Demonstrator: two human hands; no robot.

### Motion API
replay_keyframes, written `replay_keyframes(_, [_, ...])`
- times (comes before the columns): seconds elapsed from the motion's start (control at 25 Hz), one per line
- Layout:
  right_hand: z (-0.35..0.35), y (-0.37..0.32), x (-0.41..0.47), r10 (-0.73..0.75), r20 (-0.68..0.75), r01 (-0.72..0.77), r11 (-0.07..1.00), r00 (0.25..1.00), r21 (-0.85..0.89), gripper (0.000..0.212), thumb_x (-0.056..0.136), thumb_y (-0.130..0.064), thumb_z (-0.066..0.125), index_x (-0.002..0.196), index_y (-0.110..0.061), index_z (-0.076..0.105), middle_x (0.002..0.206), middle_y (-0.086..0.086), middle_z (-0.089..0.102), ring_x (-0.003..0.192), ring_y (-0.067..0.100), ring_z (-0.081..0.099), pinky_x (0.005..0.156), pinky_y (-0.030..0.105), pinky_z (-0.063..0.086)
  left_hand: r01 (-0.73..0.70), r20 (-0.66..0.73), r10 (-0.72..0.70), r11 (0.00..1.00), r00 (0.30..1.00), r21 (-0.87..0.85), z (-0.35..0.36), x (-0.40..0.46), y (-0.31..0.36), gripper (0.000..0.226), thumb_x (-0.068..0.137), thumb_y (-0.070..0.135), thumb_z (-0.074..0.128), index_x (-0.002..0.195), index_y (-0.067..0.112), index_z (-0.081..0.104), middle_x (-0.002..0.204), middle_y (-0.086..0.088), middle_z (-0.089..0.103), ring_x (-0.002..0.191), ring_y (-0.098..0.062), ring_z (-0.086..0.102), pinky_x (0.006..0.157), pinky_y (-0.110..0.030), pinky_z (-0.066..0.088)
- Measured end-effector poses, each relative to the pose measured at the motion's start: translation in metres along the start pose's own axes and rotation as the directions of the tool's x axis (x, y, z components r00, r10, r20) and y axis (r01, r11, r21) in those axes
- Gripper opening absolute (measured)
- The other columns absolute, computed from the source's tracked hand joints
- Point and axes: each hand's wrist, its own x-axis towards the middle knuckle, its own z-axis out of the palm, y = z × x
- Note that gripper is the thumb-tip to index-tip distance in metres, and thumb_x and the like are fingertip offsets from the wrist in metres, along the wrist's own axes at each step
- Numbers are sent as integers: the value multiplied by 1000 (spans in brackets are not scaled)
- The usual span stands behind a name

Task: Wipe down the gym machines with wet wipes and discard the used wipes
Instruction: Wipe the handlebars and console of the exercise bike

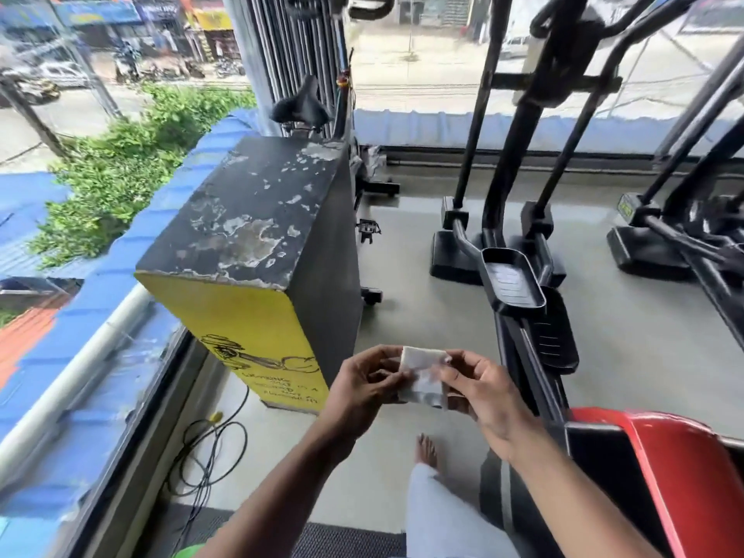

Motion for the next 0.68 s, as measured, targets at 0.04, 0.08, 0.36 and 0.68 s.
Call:
replay_keyframes(0.04, [-5,-10,28,-6,24,6,1000,1000,1,31,79,-15,80,108,-8,72,100,15,76,87,26,72,75,39,63,-2,-16,3,1000,1000,31,-1,30,5,19,93,14,77,111,7,75,104,-27,74,90,-25,70,79,-38,58])
replay_keyframes(0.08, [-12,-21,57,-16,54,17,1000,998,-24,28,80,-11,80,107,-9,72,98,12,76,86,24,72,74,35,63,4,-35,-2,998,999,59,-1,59,8,17,94,12,75,108,3,75,99,-24,75,87,-24,68,75,-32,58])
replay_keyframes(0.36, [-32,-120,242,-9,78,13,999,997,-45,30,86,-10,78,103,12,66,109,34,69,90,30,68,72,35,62,5,-143,0,999,990,40,-7,246,85,29,91,23,75,96,-5,72,84,-12,72,79,-22,63,74,-35,55])
replay_keyframes(0.68, [18,-192,435,78,236,-73,997,969,-29,61,69,-31,88,106,11,64,101,28,71,91,35,65,96,60,51,-52,-286,26,995,958,-86,-78,412,118,26,99,9,67,103,-16,63,87,-15,70,75,-19,65,69,-29,56])
